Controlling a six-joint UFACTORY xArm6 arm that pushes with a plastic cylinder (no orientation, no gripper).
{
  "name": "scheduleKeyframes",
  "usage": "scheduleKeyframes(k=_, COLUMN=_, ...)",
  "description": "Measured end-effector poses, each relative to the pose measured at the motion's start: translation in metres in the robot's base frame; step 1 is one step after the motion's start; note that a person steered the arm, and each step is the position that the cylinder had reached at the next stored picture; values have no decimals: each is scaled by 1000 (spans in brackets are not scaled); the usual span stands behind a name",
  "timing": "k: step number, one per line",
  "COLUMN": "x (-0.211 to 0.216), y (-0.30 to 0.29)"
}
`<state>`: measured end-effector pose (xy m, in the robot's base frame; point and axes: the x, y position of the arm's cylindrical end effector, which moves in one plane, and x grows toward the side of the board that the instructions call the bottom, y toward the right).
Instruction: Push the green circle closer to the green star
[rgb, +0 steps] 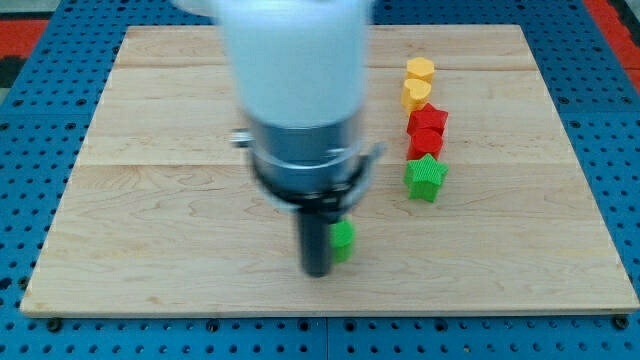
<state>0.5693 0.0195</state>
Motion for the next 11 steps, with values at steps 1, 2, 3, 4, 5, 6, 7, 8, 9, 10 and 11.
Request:
scheduleKeyframes(k=1, x=-12, y=45)
scheduleKeyframes(k=2, x=16, y=11)
scheduleKeyframes(k=3, x=1, y=-2)
scheduleKeyframes(k=4, x=-13, y=3)
scheduleKeyframes(k=5, x=-17, y=-8)
scheduleKeyframes(k=6, x=-33, y=9)
scheduleKeyframes(k=7, x=-42, y=24)
scheduleKeyframes(k=8, x=-42, y=40)
scheduleKeyframes(k=9, x=-36, y=60)
scheduleKeyframes(k=10, x=-33, y=84)
scheduleKeyframes(k=11, x=-3, y=91)
